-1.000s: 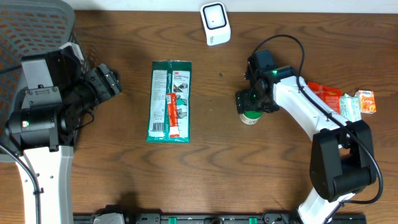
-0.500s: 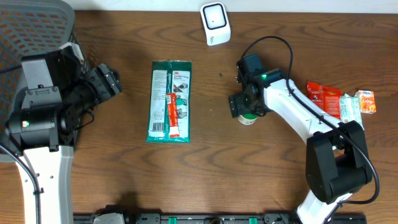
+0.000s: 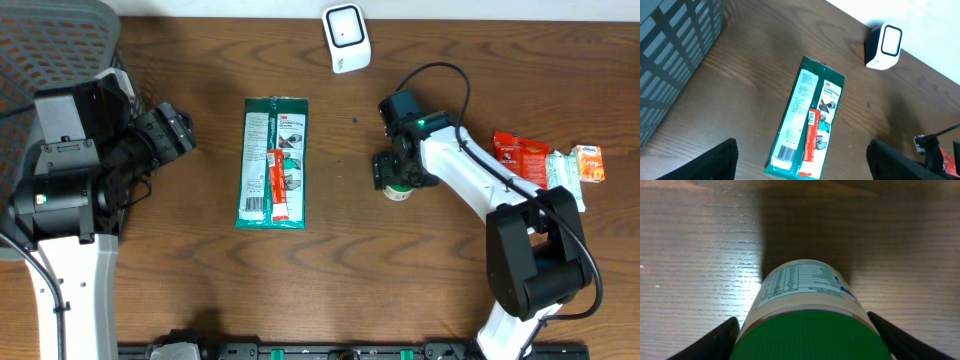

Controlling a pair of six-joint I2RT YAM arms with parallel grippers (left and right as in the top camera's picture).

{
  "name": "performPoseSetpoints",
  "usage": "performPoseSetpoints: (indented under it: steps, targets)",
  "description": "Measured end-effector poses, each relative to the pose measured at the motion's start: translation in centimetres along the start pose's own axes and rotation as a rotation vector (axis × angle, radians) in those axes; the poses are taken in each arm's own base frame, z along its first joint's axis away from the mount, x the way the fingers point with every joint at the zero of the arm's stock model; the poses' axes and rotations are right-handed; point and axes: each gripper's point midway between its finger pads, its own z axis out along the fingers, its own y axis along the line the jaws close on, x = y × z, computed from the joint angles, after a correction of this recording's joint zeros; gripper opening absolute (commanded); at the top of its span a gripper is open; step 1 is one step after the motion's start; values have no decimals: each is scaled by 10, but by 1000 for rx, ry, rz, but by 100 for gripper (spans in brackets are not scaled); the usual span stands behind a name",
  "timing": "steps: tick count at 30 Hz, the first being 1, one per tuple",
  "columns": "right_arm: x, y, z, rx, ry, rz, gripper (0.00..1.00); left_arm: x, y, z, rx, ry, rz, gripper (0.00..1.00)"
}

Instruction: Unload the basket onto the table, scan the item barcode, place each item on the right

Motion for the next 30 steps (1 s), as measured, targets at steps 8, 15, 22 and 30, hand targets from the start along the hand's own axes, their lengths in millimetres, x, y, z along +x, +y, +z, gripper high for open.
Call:
performPoseSetpoints:
  steps: [8,15,22,30]
  targets:
    - [0,0,0,0,0,-3,47,0,0,0,0,0,0,82]
    - [0,1,0,-4,0,-156,53,0,0,0,0,0,0,82]
    - [0,-2,0,14,0,-297,83,0,0,0,0,0,-1,82]
    - [5,-7,-5,36,31,-234,68,0,0,0,0,0,0,82]
